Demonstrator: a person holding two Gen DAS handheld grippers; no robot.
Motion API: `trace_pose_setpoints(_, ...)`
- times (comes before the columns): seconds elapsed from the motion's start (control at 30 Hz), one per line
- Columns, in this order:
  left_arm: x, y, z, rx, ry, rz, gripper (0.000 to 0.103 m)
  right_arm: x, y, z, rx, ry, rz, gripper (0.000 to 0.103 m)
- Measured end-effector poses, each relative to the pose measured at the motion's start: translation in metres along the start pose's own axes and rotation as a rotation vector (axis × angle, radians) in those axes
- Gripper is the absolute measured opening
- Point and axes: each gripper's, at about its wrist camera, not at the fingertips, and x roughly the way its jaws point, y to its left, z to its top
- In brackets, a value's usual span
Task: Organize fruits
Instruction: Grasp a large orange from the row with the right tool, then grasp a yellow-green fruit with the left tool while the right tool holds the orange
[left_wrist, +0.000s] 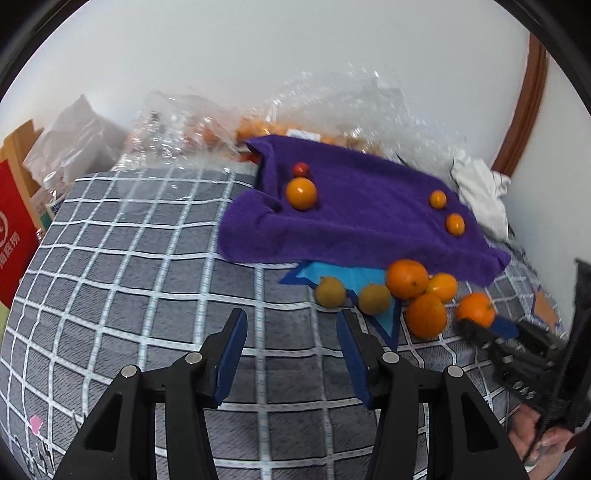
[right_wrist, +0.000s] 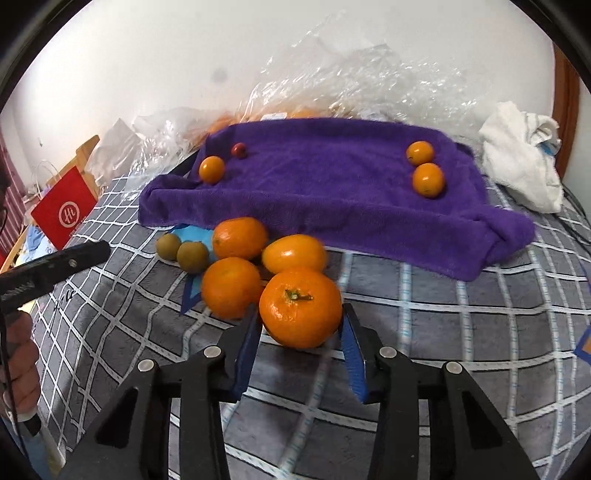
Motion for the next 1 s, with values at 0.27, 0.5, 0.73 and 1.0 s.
trace_pose_setpoints(0.27, 0.032, -0.021, 0.006, 0.025, 0.037, 0.015, 0.048, -0.016, -0.042, -0.011, 0.014, -0.021, -0.107, 0.042)
trace_pose_setpoints(0.5, 0.048, -0.020, 0.013, -0.004, 0.040, 0.037, 0.047, -0.014, -0.058, -0.015, 0.085, -0.011, -0.037, 0.042)
trace_pose_setpoints(0.73, 0.051, -0.025, 0.006, 0.023, 0.009, 0.007, 0.029, -0.009, -0.063, -0.016, 0.117, 0.006, -0.013, 0.042)
trace_pose_setpoints(1.0, 0.042, -0.004, 0.002, -0.088, -0.033, -0.108, 0.023, -0.007, -0.060, -0.016, 0.107, 0.015, -0.028, 0.043)
